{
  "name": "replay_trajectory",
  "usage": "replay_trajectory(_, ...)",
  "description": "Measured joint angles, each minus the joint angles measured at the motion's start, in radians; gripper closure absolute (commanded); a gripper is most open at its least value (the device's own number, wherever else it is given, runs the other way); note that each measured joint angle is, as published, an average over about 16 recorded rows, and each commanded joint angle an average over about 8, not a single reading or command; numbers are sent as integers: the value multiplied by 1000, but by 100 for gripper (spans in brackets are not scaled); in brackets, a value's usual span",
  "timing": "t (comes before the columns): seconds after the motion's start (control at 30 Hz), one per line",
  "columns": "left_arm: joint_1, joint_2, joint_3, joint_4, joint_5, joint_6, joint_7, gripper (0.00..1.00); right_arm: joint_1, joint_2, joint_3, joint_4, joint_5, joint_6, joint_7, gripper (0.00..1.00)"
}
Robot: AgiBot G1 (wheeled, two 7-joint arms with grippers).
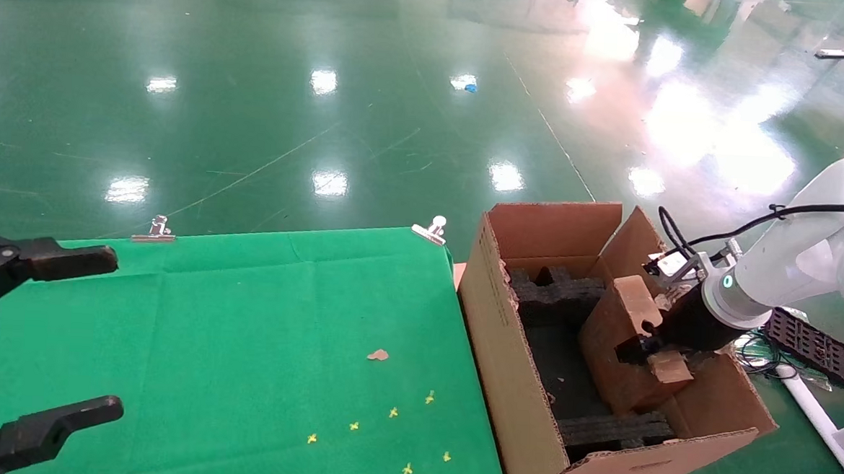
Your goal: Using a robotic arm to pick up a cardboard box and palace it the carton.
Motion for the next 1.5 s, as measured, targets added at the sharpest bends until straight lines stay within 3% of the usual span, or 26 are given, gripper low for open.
replay_trajectory(0.4, 0, 0, 1, 0, 0, 0, 0, 0, 1, -8, -9, -6, -12, -3, 3, 0)
replay_trajectory(0.9, 0, -1, 2, 0, -1, -1, 1, 0, 38, -23, -15, -1, -22, -64, 3, 0)
replay_trajectory(1.1, 0, -1, 2, 0, -1, -1, 1, 0, 115, -23, -11, 9, -16, -97, -29, 0)
replay_trajectory(1.5, -1, -1, 3, 0, -2, -1, 1, 0, 362, -7, 16, 44, 17, -132, -163, 0)
